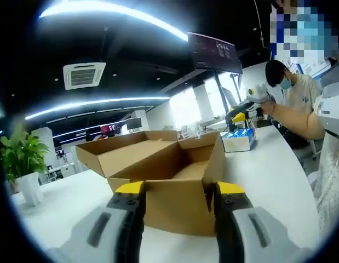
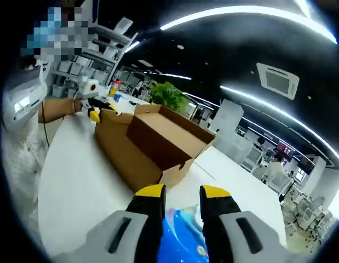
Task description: Operate the shoe box by opening the lid, removing the specified soft item, and placing it in the target area until the item is outside and the box remains undamaged.
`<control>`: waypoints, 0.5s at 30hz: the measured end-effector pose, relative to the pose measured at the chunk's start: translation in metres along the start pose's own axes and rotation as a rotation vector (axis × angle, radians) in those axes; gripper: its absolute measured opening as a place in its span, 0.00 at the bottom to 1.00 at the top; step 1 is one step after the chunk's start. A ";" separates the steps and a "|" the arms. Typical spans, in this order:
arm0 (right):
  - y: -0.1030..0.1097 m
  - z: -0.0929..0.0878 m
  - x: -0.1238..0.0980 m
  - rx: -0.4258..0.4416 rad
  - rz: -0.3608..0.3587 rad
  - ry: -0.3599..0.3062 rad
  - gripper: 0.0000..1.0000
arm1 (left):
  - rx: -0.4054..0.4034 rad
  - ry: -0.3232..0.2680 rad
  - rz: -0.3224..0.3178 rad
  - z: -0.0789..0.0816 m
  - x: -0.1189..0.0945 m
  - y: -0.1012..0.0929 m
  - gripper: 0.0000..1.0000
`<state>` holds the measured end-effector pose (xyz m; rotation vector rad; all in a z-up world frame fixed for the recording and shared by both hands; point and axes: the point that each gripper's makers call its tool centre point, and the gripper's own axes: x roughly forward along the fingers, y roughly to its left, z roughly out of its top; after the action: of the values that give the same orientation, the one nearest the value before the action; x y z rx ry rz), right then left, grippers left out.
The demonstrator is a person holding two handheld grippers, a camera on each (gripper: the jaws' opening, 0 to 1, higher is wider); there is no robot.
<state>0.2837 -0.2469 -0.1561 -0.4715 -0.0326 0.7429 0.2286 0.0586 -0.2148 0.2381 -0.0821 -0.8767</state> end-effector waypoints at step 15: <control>0.024 -0.009 0.058 0.179 0.146 -0.082 0.28 | -0.034 -0.008 -0.006 0.003 -0.001 0.001 0.50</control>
<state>0.3129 -0.1971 -0.1820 -0.2742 -0.0082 0.8995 0.2286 0.0594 -0.2120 0.2032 -0.0735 -0.8839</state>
